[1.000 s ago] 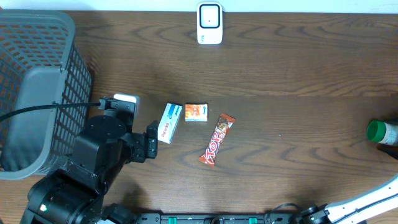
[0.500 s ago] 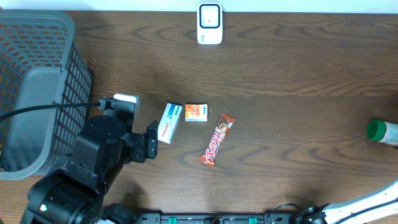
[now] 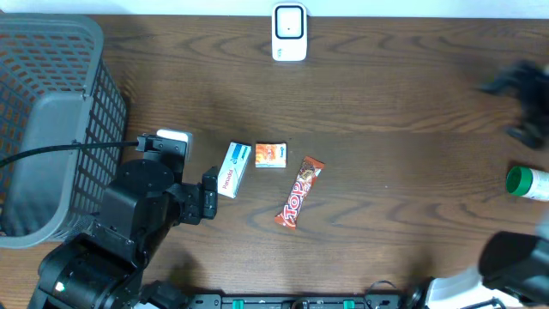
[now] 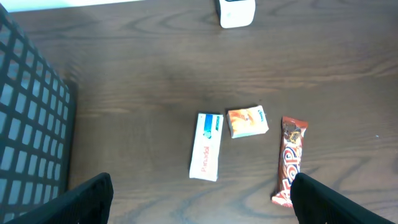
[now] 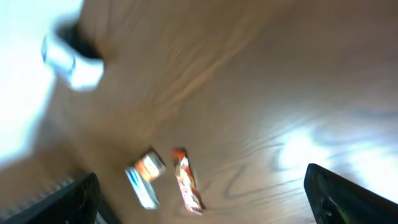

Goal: Scan the item barcode
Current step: 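Release the jar and bring the right gripper back to center, then grasp the red Top chocolate bar by its end with the right gripper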

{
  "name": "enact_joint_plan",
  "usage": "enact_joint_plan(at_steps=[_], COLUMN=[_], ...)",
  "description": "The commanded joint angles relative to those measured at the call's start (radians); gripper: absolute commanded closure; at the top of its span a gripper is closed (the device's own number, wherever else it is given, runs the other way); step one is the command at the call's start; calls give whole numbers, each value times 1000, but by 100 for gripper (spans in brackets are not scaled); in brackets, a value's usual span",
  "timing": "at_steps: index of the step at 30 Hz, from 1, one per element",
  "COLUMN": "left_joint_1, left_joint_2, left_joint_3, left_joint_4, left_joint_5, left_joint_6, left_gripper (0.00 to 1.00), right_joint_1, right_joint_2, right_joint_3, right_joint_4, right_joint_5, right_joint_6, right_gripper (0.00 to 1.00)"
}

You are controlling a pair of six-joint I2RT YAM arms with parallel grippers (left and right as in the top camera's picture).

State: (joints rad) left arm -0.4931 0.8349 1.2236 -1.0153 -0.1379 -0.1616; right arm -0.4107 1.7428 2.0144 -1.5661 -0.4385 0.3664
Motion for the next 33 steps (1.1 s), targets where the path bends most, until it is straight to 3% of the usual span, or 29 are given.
enact_joint_plan(at_steps=[1,4,12,17,27,33], left_joint_1=[-3,-3,-3,-3,-3,-3], left_joint_2=[-4,-4,-4,-4,-4,-4], left_joint_3=[2,2,2,2,2,2], left_joint_4=[-2,-2,-2,-2,-2,-2], left_joint_5=[-5,-5,-5,-5,-5,-5], left_joint_6=[-16,-16,-16,-16,-16,-16], left_gripper=[9,9,9,9,9,9], right_joint_1=[214,387,683,772,864,872], right_joint_2=[21,76,238,272,272,272], right_joint_3=[-18,-41,-152,-283,-601,-679], right_joint_4=[28,61,166,240,549,631], right_joint_5=[88,166,179,179,142,146], right_joint_6=[109,218,287,357,412,365], right_gripper=[1,1,1,1,1,9])
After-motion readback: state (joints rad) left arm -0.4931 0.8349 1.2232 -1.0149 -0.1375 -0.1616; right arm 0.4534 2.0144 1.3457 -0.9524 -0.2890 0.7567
